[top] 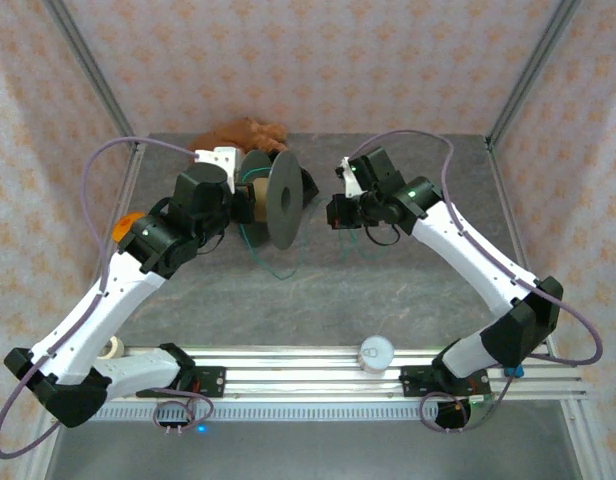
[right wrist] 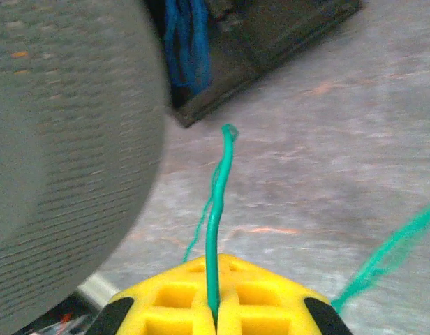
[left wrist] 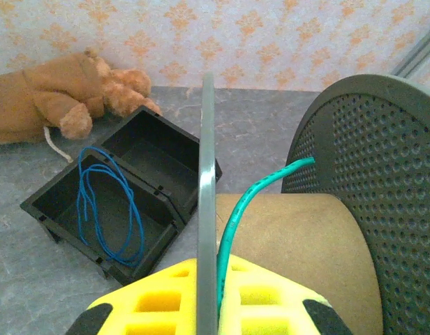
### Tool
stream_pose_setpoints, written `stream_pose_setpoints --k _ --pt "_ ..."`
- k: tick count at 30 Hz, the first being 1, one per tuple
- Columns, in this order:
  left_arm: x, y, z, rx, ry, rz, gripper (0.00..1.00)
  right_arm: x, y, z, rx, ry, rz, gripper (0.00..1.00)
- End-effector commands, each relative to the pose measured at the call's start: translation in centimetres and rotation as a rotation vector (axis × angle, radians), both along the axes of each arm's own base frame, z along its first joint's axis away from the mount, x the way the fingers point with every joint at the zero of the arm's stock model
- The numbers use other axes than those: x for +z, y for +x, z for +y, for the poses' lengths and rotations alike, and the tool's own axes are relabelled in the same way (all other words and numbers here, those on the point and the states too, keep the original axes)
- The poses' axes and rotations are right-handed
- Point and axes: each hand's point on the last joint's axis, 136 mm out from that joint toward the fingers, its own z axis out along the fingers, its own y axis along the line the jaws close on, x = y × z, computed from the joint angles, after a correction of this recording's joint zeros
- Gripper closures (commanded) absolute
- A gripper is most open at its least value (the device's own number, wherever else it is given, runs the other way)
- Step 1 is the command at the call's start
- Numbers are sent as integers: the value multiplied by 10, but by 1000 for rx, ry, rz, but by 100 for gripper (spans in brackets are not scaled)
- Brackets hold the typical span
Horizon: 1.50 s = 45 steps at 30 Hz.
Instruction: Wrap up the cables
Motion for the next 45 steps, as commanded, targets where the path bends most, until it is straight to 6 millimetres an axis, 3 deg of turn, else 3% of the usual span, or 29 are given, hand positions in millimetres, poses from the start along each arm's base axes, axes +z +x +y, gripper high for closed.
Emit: stream_pose_setpoints --k 1,5,9,15,20,26,36,45 --pt "27 -11 2 -25 -83 -65 100 -14 26 -56 -152 -217 -65 100" --pt "19 -20 -1 -65 -108 -39 100 -29 58 -88 -270 -244 -46 100" --pt "12 -28 -17 -154 -161 -4 100 -30 92 -100 -336 -224 -45 100" --pt "-17 -36 -23 -203 -138 81 100 -3 140 -122 -441 -182 -83 100" --pt "-48 -37 -32 -226 -142 170 100 31 157 -106 -410 -65 -106 100" --pt "-82 -29 -31 -183 -114 235 100 74 149 -72 -327 141 -128 100" --pt "-107 -19 -33 -154 -86 292 100 126 110 -7 -124 283 -164 100" --pt "-114 -8 -20 -55 -41 298 100 143 62 54 82 297 -149 100"
